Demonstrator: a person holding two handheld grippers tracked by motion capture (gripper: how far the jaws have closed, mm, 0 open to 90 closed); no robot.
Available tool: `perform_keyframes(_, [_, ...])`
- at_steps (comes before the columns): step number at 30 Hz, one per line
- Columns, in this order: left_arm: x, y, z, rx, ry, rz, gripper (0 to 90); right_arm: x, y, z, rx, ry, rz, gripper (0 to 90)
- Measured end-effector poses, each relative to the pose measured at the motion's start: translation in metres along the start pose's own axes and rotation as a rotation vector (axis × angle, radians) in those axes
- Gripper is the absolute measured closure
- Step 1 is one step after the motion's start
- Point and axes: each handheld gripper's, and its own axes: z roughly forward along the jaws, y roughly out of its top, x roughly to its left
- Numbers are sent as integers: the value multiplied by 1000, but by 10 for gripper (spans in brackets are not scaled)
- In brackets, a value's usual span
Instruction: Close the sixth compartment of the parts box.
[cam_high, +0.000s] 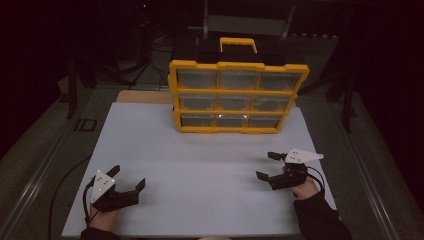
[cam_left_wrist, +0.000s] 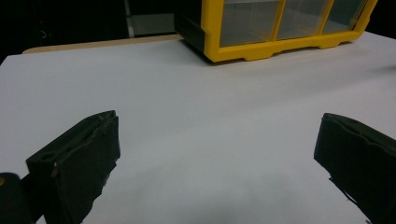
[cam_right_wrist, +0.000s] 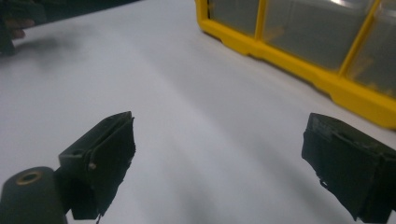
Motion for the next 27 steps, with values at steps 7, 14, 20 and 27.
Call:
perform_keyframes(7, [0,0,0,2,0,0,12,2,-11,-5,13,-42,-3,95])
perform_keyframes(14, [0,0,0,2,-1,2,12,4,-17,-8,56,-77,-26,95])
perform_keyframes(20, [1,0,0,4,0,0,12,2,-21,-8,76,-83,-31,96])
perform_keyframes(27, [7,-1,-3,-4,14,-28,12,-1,-21,-8,80,-110,-41,96])
